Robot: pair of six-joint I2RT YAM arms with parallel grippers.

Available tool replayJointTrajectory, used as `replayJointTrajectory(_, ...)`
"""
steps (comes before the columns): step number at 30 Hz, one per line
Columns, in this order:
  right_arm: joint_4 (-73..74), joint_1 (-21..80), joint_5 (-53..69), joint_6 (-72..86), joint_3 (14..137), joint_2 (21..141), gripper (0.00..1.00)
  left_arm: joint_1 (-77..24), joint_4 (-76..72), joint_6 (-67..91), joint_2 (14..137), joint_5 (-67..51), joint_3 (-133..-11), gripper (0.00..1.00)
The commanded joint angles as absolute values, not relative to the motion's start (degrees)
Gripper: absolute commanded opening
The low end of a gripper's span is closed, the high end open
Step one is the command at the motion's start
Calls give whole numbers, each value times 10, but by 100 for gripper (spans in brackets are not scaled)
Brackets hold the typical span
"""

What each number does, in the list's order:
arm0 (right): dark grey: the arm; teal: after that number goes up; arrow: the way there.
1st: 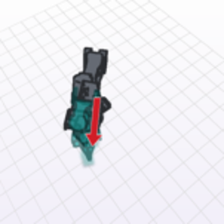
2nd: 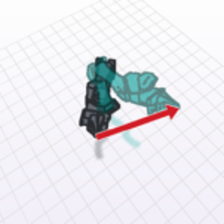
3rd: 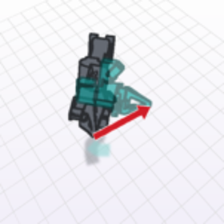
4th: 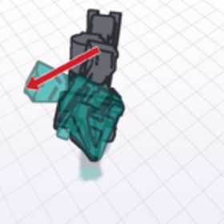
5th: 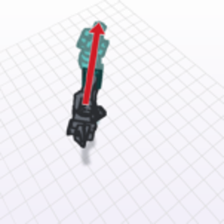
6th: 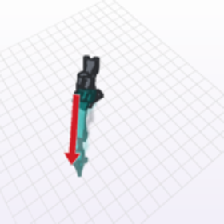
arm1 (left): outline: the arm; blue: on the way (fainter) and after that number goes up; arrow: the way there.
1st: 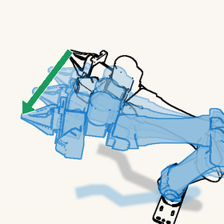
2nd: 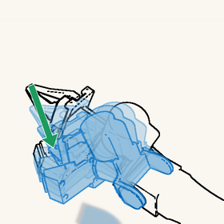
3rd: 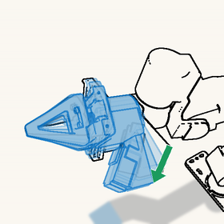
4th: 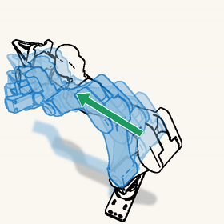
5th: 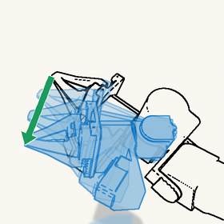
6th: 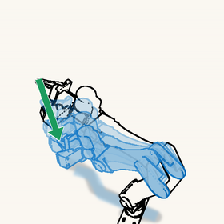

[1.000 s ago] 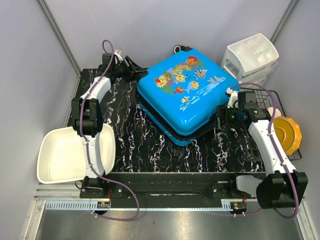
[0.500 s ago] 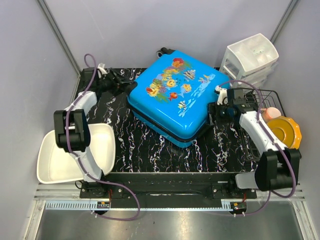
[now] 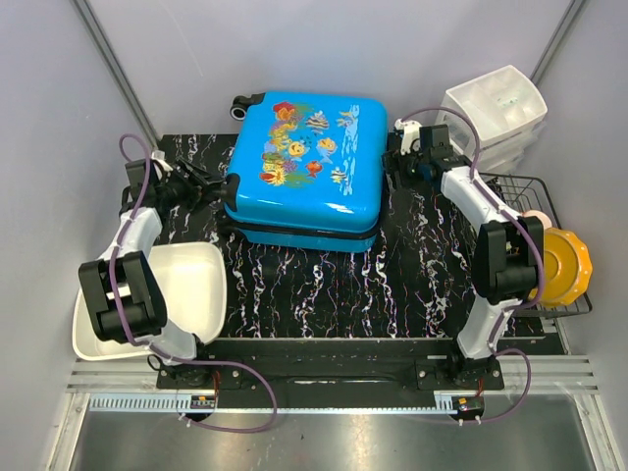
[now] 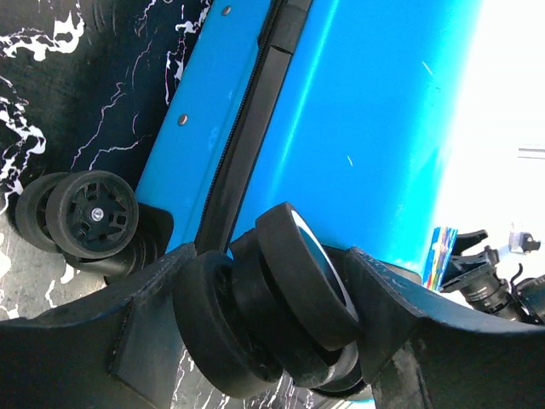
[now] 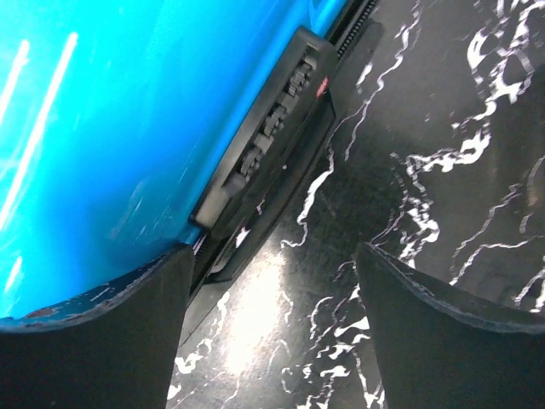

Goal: Open, take out, and arrange the luggage

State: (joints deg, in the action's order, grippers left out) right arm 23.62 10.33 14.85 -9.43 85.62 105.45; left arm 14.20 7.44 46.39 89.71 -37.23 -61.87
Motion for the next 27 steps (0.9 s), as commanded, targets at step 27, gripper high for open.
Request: replayJointTrajectory(27, 241, 254, 325, -301, 613, 654, 63, 142, -17, 734, 802, -460, -734, 0)
